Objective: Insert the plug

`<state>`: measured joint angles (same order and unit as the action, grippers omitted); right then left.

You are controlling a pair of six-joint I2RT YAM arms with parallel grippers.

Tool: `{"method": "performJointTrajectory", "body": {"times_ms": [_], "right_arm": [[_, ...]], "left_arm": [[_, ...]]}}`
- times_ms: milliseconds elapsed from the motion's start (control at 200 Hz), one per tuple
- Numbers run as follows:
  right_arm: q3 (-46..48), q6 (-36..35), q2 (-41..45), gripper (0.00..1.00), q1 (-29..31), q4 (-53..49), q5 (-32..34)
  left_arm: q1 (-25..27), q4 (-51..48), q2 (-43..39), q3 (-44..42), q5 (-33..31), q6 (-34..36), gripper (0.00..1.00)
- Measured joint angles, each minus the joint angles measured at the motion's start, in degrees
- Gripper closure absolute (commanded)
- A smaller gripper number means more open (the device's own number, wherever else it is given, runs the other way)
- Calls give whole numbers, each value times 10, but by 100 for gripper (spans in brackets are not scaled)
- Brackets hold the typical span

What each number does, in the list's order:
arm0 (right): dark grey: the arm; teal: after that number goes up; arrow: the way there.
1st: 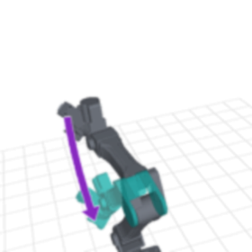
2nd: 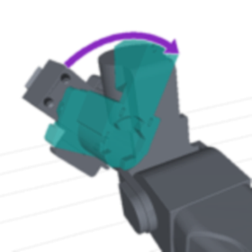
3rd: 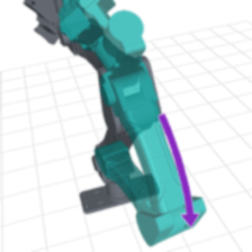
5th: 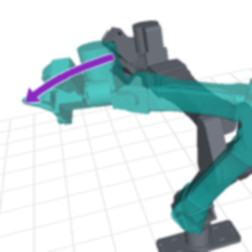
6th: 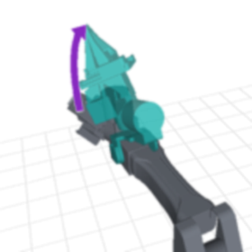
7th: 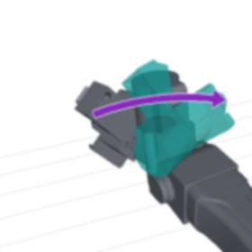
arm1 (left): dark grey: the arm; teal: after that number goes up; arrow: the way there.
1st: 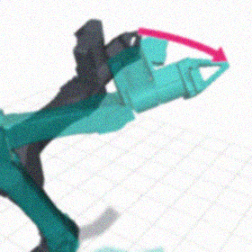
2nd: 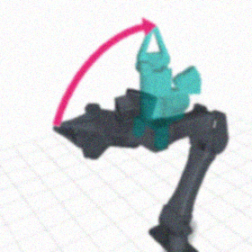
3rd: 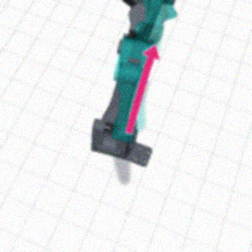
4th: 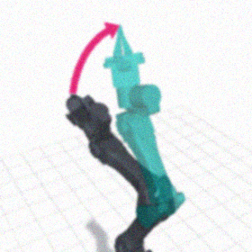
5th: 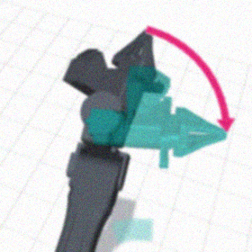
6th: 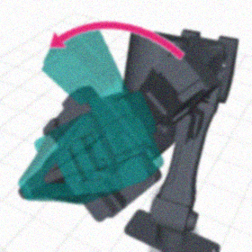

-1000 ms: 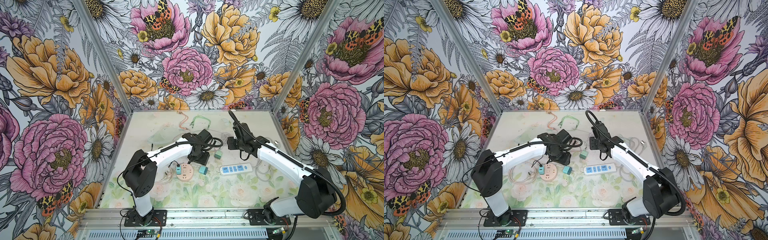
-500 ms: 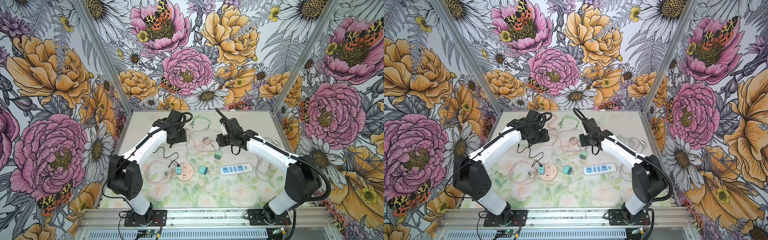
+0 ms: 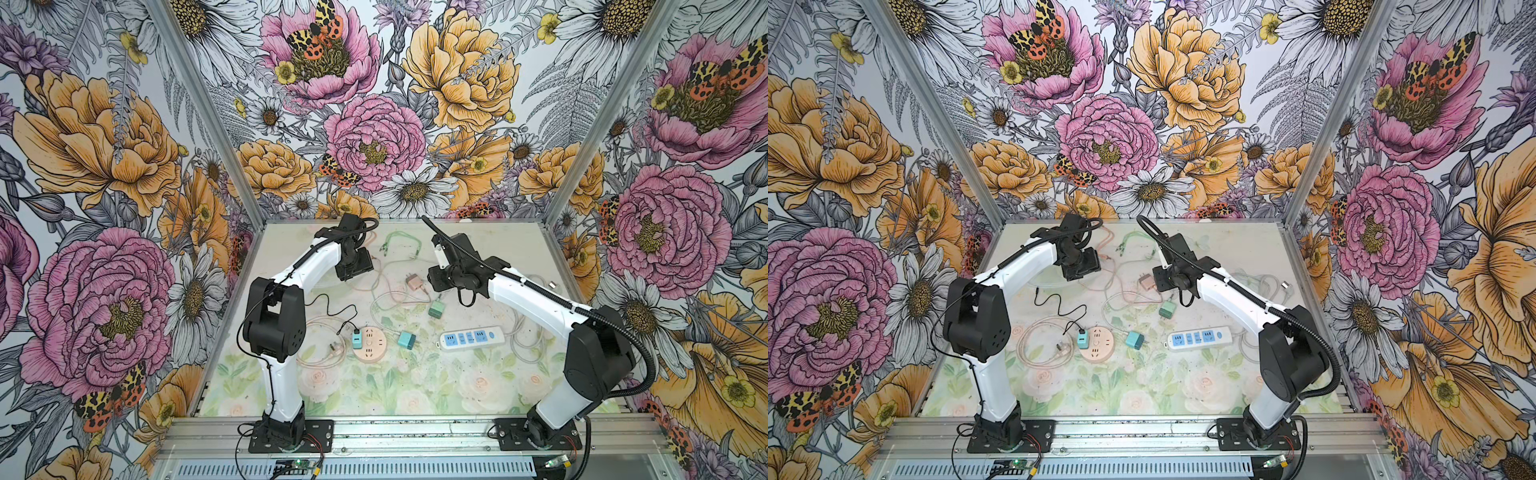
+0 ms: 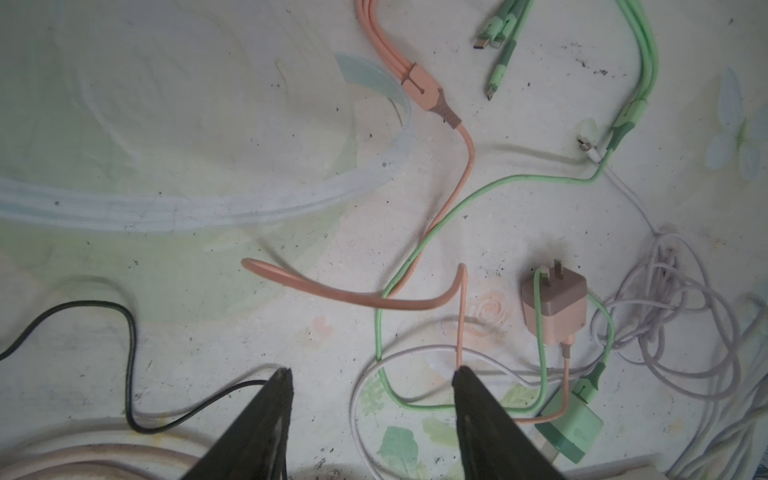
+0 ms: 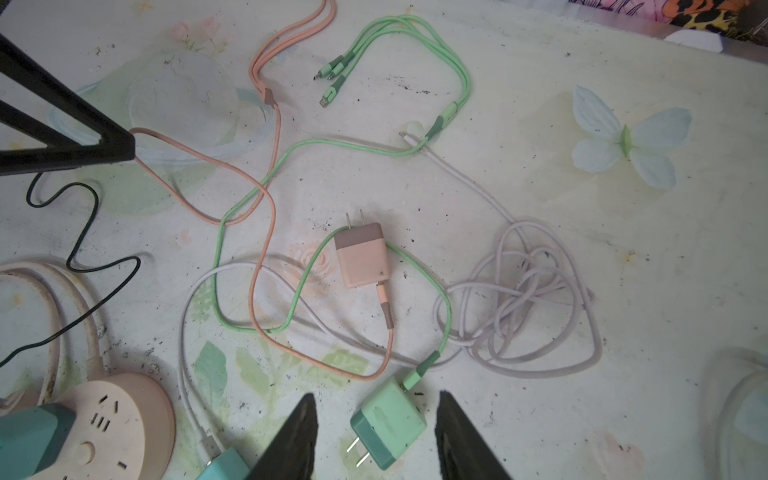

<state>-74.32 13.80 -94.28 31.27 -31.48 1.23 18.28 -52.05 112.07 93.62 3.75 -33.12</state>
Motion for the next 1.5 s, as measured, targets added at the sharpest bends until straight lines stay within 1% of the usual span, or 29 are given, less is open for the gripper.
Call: {"method": "performJointTrajectory", "body": {"times_ms": [55, 85, 125, 180, 225, 290, 430, 470, 510, 530, 560, 601, 686, 741, 966, 1171, 1351, 1446, 1501], "right_arm": [[0, -2, 1, 51, 0, 0, 6], [0, -4, 2, 51, 0, 0, 10], [0, -7, 3, 51, 0, 0, 16], [0, -11, 7, 51, -1, 0, 24], [2, -13, 11, 50, -2, 0, 30], [5, -15, 19, 50, -2, 0, 38], [9, -15, 35, 50, -10, 0, 50], [11, -15, 40, 50, -13, 0, 52], [14, -15, 44, 50, -14, 0, 54], [15, -15, 46, 50, -14, 0, 56], [16, -15, 49, 49, -16, 0, 57], [19, -15, 51, 49, -17, 0, 57], [21, -14, 52, 48, -18, 0, 56], [22, -14, 52, 48, -18, 0, 56], [22, -10, 52, 48, -18, 0, 55], [22, -7, 52, 48, -18, 0, 50], [22, -3, 52, 48, -18, 0, 50], [22, -3, 52, 48, -18, 0, 50], [22, -3, 52, 48, -18, 0, 50]], "left_arm": [[0, 4, 13, 5, 5, -10, 37], [0, 6, 19, 7, 7, -14, 39], [0, 9, 27, 7, 10, -18, 44], [0, 10, 37, 7, 15, -28, 55], [0, 12, 42, 7, 19, -35, 61], [0, 14, 47, 7, 24, -43, 73], [2, 16, 47, 16, 28, -54, 81], [3, 16, 47, 22, 28, -56, 81], [3, 16, 47, 29, 28, -56, 76], [3, 17, 47, 32, 28, -55, 71], [3, 19, 47, 36, 28, -56, 62], [3, 21, 46, 40, 28, -52, 55], [4, 24, 43, 40, 27, -57, 47], [4, 25, 40, 39, 27, -54, 44], [3, 35, 30, 26, 28, -60, 40], [-8, 57, 30, 6, 30, -89, 40], [-23, 82, 37, 3, 33, -122, 44], [-27, 91, 48, 3, 34, -136, 49], [-28, 95, 59, 3, 36, -142, 51]]}}
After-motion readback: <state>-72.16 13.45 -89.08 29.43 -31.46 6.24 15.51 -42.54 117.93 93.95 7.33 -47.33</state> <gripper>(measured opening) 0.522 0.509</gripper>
